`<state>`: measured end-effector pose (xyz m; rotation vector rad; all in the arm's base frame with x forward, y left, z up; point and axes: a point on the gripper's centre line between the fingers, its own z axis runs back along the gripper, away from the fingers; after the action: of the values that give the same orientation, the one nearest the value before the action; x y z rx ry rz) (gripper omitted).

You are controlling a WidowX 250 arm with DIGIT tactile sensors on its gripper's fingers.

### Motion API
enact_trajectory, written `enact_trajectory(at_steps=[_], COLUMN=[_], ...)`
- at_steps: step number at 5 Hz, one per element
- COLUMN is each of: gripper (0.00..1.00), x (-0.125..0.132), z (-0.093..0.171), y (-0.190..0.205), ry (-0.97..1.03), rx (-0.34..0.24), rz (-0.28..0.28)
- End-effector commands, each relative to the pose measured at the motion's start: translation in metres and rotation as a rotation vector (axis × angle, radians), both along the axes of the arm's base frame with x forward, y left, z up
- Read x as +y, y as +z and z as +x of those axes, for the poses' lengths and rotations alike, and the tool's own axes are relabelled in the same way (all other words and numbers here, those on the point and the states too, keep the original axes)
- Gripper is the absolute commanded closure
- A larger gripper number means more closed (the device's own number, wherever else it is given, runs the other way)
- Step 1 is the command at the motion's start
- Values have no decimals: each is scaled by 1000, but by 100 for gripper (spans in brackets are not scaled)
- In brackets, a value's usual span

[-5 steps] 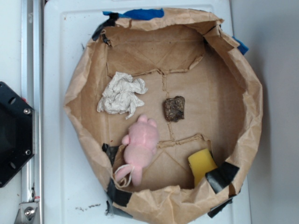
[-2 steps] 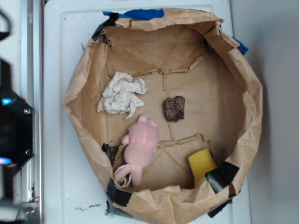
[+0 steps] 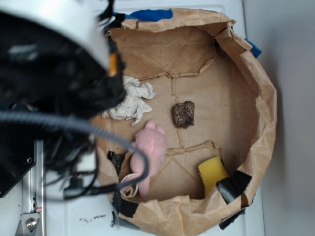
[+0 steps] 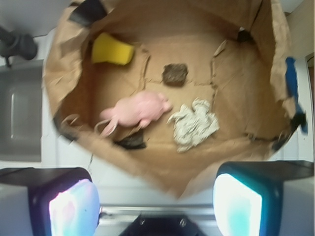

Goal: Grab the rock.

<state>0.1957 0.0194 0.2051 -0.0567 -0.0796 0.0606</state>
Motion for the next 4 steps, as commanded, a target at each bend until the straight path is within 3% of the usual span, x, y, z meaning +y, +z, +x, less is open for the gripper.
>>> enact_trajectory(at_steps=[1, 2, 4], gripper=[0, 0, 0], x=[7, 6, 6], z=[47, 65, 65], y=[-19, -21, -21], ry=[-17, -50, -50], rx=[-12, -16, -16], rz=[-6, -9, -9])
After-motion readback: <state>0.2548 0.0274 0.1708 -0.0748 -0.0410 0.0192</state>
